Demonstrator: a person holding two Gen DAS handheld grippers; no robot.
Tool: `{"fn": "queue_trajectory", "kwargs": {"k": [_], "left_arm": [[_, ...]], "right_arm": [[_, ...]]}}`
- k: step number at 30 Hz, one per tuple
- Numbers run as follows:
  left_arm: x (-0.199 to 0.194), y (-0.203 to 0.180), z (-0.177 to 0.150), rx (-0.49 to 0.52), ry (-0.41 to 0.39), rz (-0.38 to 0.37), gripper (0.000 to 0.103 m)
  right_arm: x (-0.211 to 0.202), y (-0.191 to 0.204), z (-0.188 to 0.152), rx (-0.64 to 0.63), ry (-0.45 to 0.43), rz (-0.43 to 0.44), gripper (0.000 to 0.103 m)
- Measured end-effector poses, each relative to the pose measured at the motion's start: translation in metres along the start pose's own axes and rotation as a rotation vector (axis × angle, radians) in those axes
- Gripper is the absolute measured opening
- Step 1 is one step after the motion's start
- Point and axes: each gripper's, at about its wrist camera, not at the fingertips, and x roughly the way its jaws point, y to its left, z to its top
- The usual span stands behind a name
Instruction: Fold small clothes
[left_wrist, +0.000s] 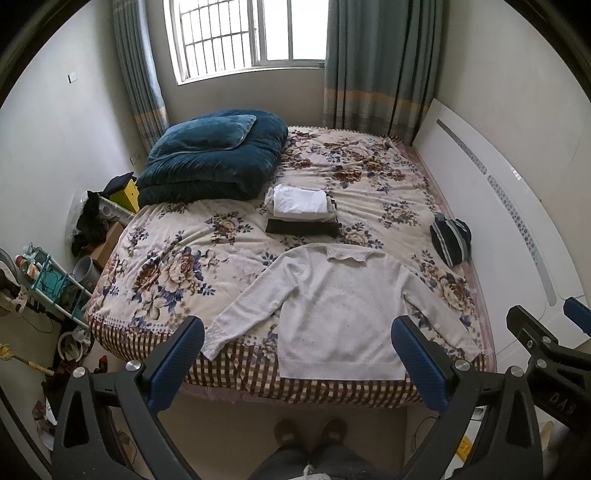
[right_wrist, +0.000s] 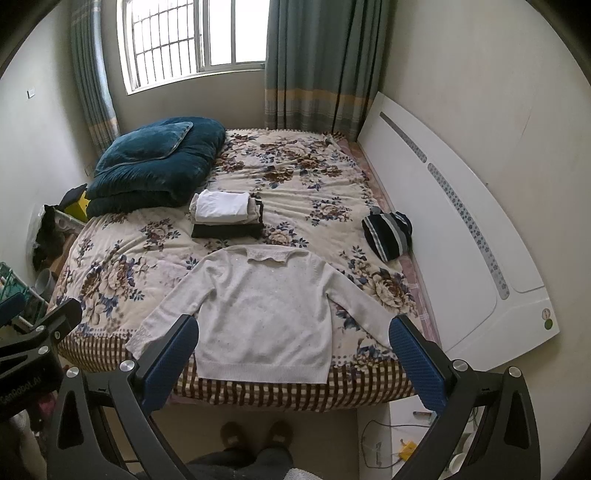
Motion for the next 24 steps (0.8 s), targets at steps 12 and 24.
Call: {"fn": "queue_trajectory", "kwargs": {"k": [12,24], "left_arm": [[-0.004,-0.001,0.011,-0.004,-0.001,-0.006,0.103],[-0.006,-0.001,0.016,-0.004,-0.005,-0.006,0.103]], "right_arm": [[0.000,0.000,0.000,-0.003,-0.004,0.000,0.103],[-0.008,0.000,0.008,-0.004,-0.006,0.003,0.103]]}}
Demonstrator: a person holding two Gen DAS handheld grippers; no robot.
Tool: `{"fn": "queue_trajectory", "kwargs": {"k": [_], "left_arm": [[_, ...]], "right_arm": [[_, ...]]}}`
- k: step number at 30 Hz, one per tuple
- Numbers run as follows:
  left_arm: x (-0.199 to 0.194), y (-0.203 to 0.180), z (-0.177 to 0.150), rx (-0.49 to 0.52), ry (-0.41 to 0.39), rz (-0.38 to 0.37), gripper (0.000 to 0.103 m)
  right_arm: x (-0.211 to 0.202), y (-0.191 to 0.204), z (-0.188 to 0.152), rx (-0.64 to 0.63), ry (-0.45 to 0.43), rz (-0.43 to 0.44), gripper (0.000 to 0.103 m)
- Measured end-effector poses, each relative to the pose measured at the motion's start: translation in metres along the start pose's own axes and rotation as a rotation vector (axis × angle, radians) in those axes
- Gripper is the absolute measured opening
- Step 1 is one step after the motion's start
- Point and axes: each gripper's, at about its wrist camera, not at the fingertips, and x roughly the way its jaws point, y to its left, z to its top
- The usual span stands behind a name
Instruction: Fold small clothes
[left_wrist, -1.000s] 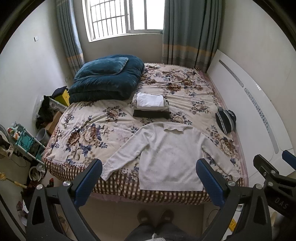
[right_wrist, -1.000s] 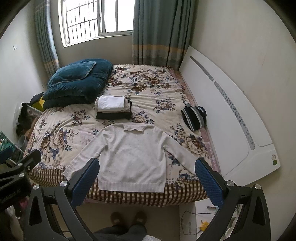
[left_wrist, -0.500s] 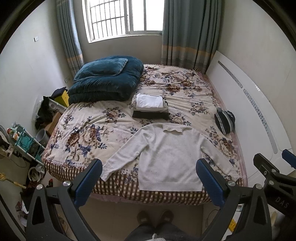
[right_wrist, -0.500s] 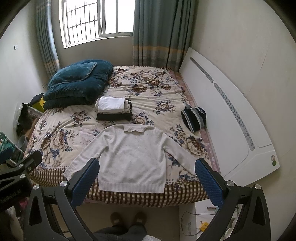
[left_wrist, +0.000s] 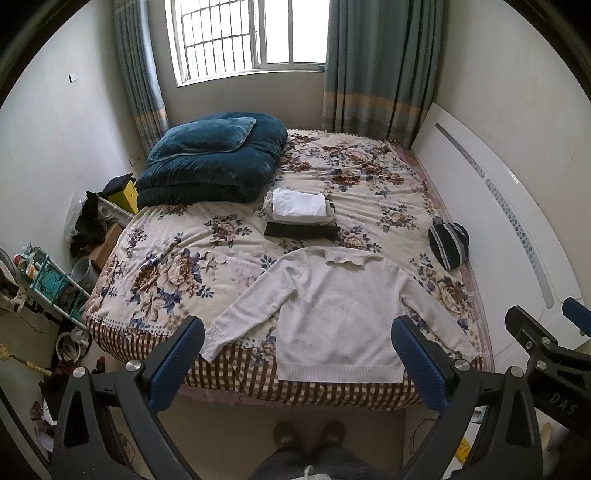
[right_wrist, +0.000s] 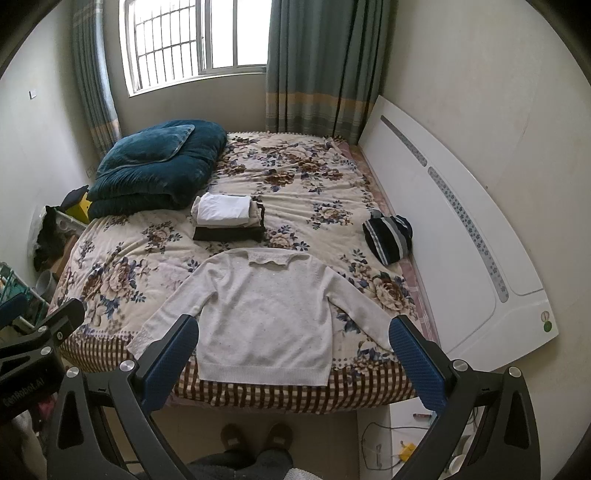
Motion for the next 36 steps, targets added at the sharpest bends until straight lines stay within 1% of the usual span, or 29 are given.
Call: {"fn": "queue_trajectory", "kwargs": {"k": [4,32,36], "left_arm": [[-0.0003,0.0002,-0.0010,0.000,-0.001,-0.001,0.103],[-0.0012,0.0013,-0.0036,-0.002,-0.007,-0.003,0.103],[-0.0005,0.0008,-0.0019,-0.002,-0.006,-0.004,0.103]], "right_arm": [[-0.0032,0.0018,0.0046,-0.002,0.000,0.000,0.103],[-0.0020,0.0012,-0.0010,-0.003,-0.005,-0.003,0.103],[-0.0043,0.0041,0.0026,-0.001,-0.003,-0.004,0.103]]}}
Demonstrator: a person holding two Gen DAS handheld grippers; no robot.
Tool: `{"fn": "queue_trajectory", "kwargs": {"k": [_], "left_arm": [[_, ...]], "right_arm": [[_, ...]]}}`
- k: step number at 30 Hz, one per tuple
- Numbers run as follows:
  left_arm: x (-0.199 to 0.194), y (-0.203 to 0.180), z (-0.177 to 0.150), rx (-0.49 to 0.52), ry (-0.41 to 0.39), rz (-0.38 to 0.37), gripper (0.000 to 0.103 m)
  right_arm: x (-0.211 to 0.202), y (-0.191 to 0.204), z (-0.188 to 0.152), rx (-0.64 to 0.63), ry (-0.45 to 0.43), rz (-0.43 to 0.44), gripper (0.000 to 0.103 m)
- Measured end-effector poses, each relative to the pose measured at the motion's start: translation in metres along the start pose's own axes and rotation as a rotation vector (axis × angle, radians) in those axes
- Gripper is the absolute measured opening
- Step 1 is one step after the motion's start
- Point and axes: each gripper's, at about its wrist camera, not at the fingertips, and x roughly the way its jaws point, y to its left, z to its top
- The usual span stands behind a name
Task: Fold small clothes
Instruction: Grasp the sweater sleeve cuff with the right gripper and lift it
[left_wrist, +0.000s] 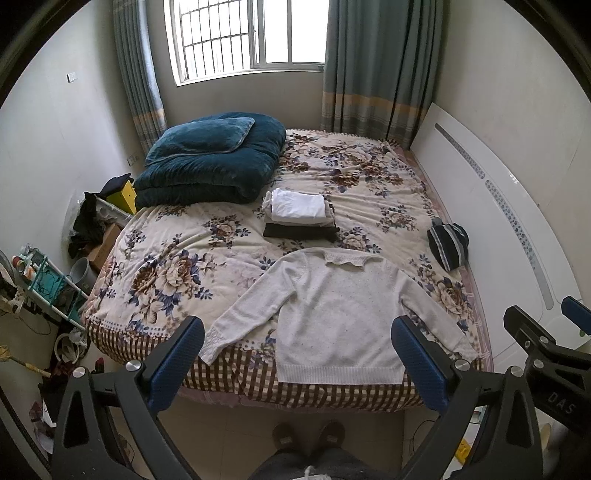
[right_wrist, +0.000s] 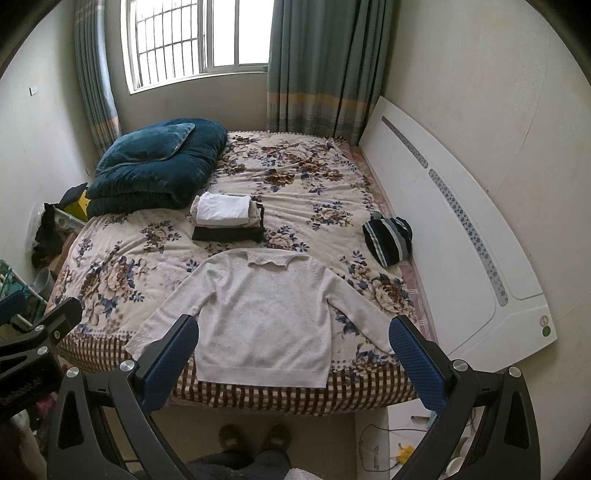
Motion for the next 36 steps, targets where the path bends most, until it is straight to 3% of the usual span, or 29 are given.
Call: {"fn": "queue_trajectory", "kwargs": {"k": [5,9,12,14,17,22,28,31,36], "left_arm": [[0.004,-0.002,0.008,0.004,0.002,-0.005,0.103],[0.034,-0.008,0.020,0.038,-0.015,0.018,0.103],[0.077,-0.015,0.022,0.059,-0.032,0.034,0.103],[0.106,-0.022,0.021,0.074,-0.032,0.048,0.103],[0.169,-0.049,0.021,0.119,0.014,0.063,0.103],[0.262,-0.092,0.012,0.175,0.085,0.106,0.103],[0.380,-0.147,0.002,0.204,0.201,0.181,0.103],[0.429,-0.168,-0.008,0.210,0.265,0.192,0.103],[0.509,-0.191,-0.030,0.218,0.344,0.217,0.103]], "right_arm": [[0.002,0.001,0.005,0.008,0.007,-0.003,0.103],[0.022,-0.014,0.008,0.072,0.028,0.010,0.103],[0.066,-0.049,-0.002,0.162,0.064,-0.021,0.103],[0.103,-0.085,-0.012,0.247,0.099,-0.088,0.103],[0.153,-0.138,-0.032,0.364,0.152,-0.172,0.103],[0.267,-0.247,-0.095,0.579,0.293,-0.284,0.103],[0.417,-0.375,-0.200,0.874,0.466,-0.309,0.102],[0.476,-0.419,-0.254,1.006,0.539,-0.330,0.099],[0.555,-0.463,-0.324,1.215,0.579,-0.317,0.091]]}}
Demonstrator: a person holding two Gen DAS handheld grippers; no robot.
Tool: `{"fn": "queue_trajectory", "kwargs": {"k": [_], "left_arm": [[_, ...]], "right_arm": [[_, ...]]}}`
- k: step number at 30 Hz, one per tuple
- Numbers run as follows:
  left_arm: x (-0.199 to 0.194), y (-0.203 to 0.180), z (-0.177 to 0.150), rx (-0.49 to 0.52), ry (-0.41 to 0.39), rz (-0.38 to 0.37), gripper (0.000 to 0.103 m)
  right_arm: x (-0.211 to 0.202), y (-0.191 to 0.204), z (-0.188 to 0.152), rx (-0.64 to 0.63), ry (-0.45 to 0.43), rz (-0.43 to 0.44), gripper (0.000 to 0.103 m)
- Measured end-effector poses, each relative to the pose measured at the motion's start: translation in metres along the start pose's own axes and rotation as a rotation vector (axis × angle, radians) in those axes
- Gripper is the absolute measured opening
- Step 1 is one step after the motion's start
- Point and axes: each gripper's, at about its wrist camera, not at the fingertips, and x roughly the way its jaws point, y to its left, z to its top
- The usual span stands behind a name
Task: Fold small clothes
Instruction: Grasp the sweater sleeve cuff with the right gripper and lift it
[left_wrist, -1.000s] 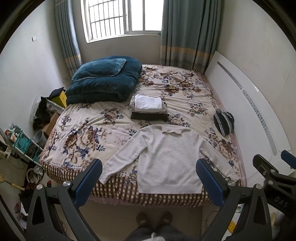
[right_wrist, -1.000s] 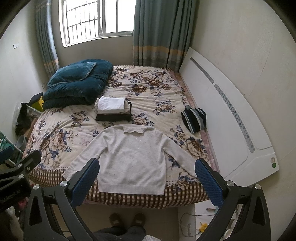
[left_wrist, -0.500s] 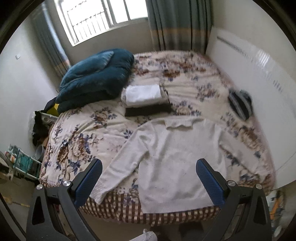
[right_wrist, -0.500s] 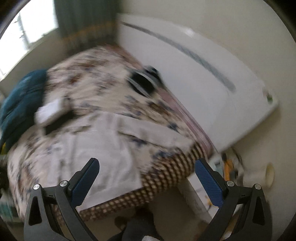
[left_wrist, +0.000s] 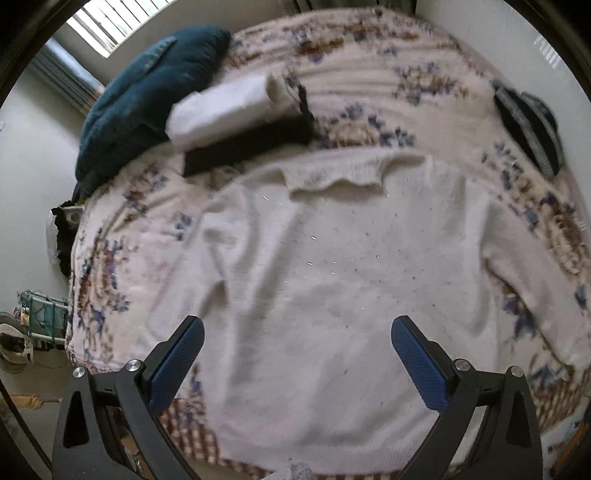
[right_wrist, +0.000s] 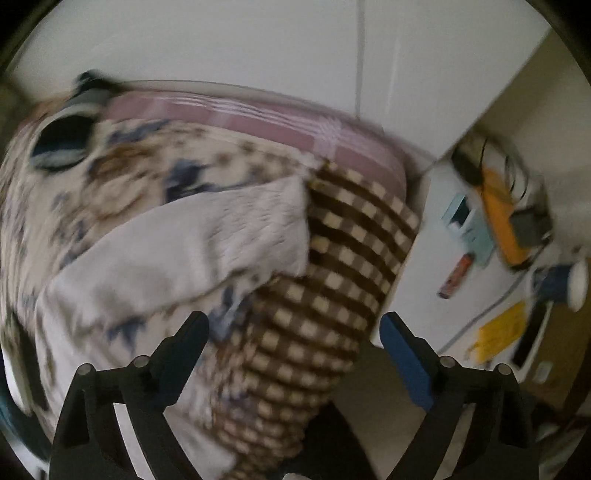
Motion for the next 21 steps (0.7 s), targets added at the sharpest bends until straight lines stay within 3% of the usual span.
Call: {"fn": "queue_trajectory", "kwargs": {"k": [5,10,11,13,15,17,21], "left_arm": [[0.063,-0.019,0.008,-0.041,0.066,-0.004,0.103],[0.104,-0.027,0.011,-0.043,0.092,-0.011,0.103],[0.111,-0.026,0.010,-0.044,0.095,-0.015,0.103],[0.121,-0.023,0.010,-0.049,0.096,-0.019,0.103],[0.128,-0.017,0.010,-0.062,0.100,-0.027,0.103],[0.132,-0.006,0.008,-0.086,0.101,-0.034,0.103],[0.136,0.026,0.001,-0.149,0.102,-0.050,0.103]], "right_arm": [[0.070,-0.020,0.024,0.172,0.070,0.047,0.090],[0.115,-0.031,0.028,0.352,0.113,0.167,0.089],[0.117,-0.030,0.027,0.373,0.097,0.177,0.085],[0.114,-0.027,0.024,0.400,0.045,0.179,0.066],[0.107,-0.017,0.020,0.376,0.008,0.158,0.032],[0.096,-0.004,0.017,0.326,-0.023,0.151,0.009],[0.042,0.027,0.010,0.237,-0.149,0.147,0.008]]}}
